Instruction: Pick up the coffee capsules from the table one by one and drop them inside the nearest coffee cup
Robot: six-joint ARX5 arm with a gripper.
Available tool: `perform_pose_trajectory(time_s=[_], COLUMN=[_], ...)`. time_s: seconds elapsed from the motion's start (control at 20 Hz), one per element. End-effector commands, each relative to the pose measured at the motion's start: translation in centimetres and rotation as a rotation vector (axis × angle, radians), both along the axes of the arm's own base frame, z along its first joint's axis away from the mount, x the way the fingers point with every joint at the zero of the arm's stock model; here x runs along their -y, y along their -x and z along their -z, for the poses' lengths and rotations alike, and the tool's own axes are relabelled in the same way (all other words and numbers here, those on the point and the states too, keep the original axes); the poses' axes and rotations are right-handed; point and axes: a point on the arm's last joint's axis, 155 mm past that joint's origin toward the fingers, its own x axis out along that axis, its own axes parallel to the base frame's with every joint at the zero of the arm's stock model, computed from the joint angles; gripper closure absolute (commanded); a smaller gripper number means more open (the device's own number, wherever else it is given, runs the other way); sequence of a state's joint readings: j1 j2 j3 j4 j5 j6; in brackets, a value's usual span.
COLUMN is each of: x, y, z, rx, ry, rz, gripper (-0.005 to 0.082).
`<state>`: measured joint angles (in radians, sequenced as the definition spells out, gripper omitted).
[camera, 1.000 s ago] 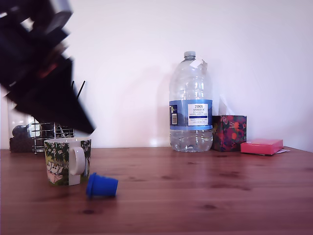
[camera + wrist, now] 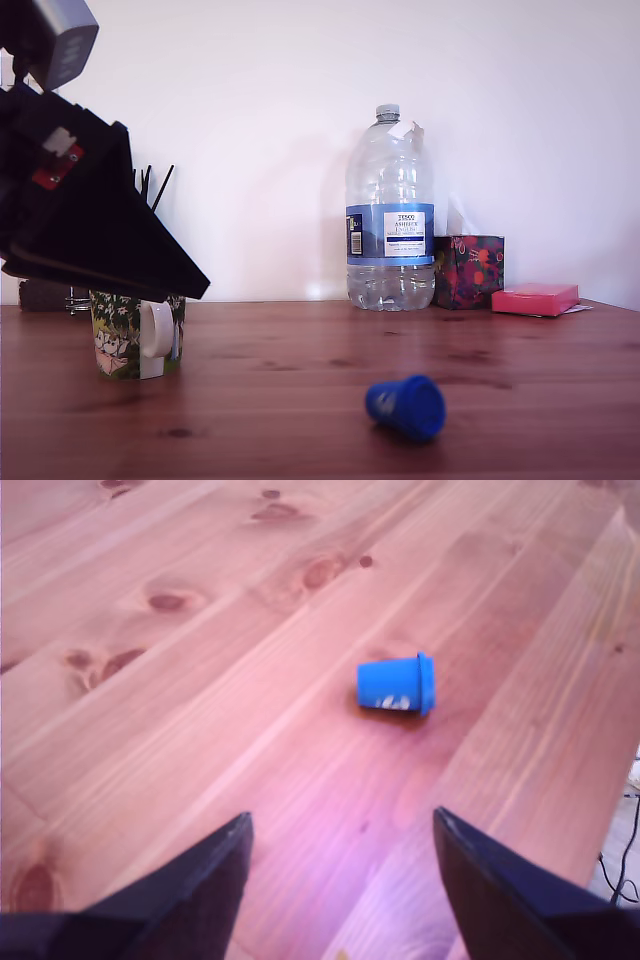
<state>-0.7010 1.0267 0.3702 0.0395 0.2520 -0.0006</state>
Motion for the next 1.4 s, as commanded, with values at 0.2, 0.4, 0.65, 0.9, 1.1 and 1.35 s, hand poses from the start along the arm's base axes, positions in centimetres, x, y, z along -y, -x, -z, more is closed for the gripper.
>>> perform_pose_trajectory(time_s=[0.2, 0.4, 0.65, 0.9, 1.1, 1.35], x=[0.1, 0.6, 2.0, 3.3, 4.9, 6.8], y=[0.0, -0.6, -2.2, -3.9, -5.9, -10.3], z=[0.8, -0.5, -3.4, -2.7, -1.5, -0.5], rx=[0.006, 0.102, 0.246, 0.263, 0.207, 0.095], ry=[-0.017, -0.011, 0.063, 0.094, 0.081, 0.079], rz=[0.015, 0.054, 0.067, 0.053, 0.031, -0.094], gripper=[0.0164, 0.0165, 0.0165, 0.0166, 0.0166, 0.0172])
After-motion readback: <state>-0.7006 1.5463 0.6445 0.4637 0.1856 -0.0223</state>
